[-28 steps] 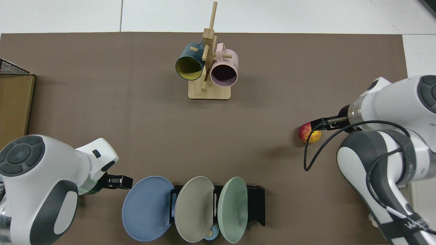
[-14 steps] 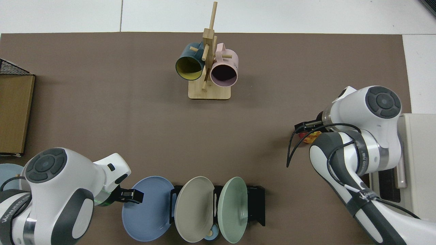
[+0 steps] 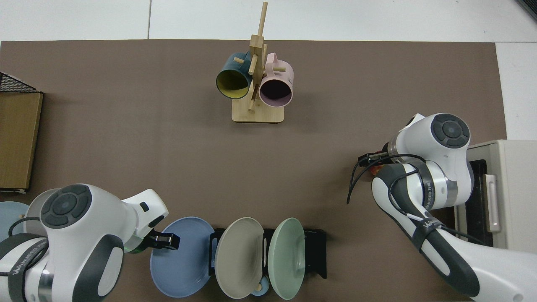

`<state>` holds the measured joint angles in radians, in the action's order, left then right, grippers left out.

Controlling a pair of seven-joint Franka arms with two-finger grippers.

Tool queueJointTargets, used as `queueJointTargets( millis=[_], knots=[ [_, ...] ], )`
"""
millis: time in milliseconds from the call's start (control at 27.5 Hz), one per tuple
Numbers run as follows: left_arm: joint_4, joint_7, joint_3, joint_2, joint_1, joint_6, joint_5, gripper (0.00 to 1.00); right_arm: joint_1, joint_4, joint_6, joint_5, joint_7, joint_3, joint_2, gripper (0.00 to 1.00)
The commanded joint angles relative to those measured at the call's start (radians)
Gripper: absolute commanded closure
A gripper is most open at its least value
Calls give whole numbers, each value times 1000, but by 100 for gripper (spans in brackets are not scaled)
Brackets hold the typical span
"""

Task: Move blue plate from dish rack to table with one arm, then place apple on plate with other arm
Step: 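Grasp the blue plate rim in the rack with the left gripper, then lift the blue plate out of the rack with the left gripper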

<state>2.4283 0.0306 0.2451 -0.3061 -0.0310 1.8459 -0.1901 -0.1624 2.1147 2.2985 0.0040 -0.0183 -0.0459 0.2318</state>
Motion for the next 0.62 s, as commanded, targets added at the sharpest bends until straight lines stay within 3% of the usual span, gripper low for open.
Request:
queueJointTargets(
  millis=[0, 182, 290, 327, 363, 436, 508, 581],
  knots=[
    [21, -3, 36, -25, 2, 19, -20, 71, 9, 25, 29, -21, -17, 8, 0, 0],
    [9, 14, 36, -28, 2, 1, -20, 87, 9, 28, 27, -21, -15, 8, 3, 1],
    [-3, 73, 39, -28, 2, -14, -15, 93, 9, 30, 25, -21, -15, 8, 1, 12],
    [-12, 95, 45, -28, 2, -19, -8, 94, 9, 33, 25, -22, -14, 8, 1, 19],
    [-23, 113, 60, -28, 2, -25, -3, 94, 9, 39, 25, -22, -14, 8, 0, 32],
    [-51, 143, 75, -34, 14, -62, 26, 94, 7, 47, 18, -22, -14, 8, -6, 82],
    [-81, 167, 80, -36, 14, -102, 102, 95, 4, 45, 13, -21, -17, 8, -8, 100],
    [-115, 186, 85, -36, 11, -131, 155, 95, 4, 41, 9, -21, -25, 8, -12, 100]
  ],
)
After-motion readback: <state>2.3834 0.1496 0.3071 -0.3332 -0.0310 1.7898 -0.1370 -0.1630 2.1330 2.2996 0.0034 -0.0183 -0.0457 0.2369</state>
